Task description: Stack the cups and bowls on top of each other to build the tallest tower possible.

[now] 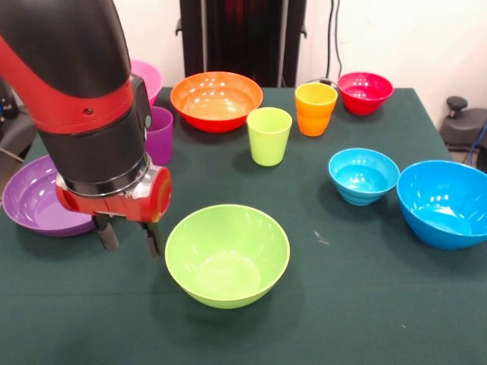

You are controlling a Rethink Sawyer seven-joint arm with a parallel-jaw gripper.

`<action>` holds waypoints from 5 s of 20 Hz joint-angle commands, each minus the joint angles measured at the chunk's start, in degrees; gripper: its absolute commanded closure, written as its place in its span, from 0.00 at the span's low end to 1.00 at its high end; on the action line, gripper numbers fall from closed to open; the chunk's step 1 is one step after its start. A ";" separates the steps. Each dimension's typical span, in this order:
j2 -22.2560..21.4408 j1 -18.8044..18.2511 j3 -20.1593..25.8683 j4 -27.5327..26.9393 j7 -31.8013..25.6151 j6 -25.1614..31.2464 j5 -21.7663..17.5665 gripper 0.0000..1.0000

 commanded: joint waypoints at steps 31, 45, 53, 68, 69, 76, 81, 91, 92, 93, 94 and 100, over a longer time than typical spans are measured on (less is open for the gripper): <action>1.39 5.08 2.70 3.01 -10.28 4.19 -1.76 0.00; 2.33 6.20 2.54 4.93 -10.28 -0.31 -1.89 0.00; 2.97 3.98 2.86 5.11 -13.40 -0.65 -2.22 0.00; 1.00 3.62 3.56 5.32 -18.03 2.31 -3.56 0.00; 0.16 3.87 3.53 6.17 -18.51 2.24 -3.78 0.00; -0.91 4.69 4.82 9.26 -21.04 1.41 -4.39 0.00; -1.76 5.20 4.85 9.99 -21.56 1.73 -5.14 0.00; -1.70 3.74 6.03 10.87 -23.81 1.45 -5.45 0.00; -1.61 3.41 6.13 10.55 -24.34 1.91 -5.53 0.00; -1.60 2.95 6.19 10.58 -24.84 2.15 -5.59 0.00; -1.67 2.73 6.22 10.39 -25.20 2.46 -5.72 0.00; -2.05 1.39 6.42 10.55 -26.34 3.06 -5.86 0.00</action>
